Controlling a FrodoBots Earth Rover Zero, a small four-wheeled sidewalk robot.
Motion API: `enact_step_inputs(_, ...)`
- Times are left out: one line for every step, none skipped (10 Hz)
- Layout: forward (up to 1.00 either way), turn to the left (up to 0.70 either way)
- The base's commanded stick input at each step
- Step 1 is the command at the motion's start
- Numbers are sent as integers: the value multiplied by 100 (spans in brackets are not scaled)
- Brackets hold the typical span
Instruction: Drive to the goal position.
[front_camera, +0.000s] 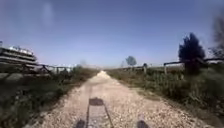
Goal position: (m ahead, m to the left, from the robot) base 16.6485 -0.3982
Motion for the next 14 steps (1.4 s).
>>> enact_step_inputs(70,0)
enact_step_inputs(70,0)
enact_step_inputs(70,0)
enact_step_inputs(70,0)
enact_step_inputs(70,0)
enact_step_inputs(70,0)
enact_step_inputs(70,0)
enact_step_inputs(70,0)
enact_step_inputs(70,0)
enact_step_inputs(70,0)
enact_step_inputs(70,0)
enact_step_inputs(70,0)
enact_step_inputs(70,0)
enact_step_inputs(70,0)
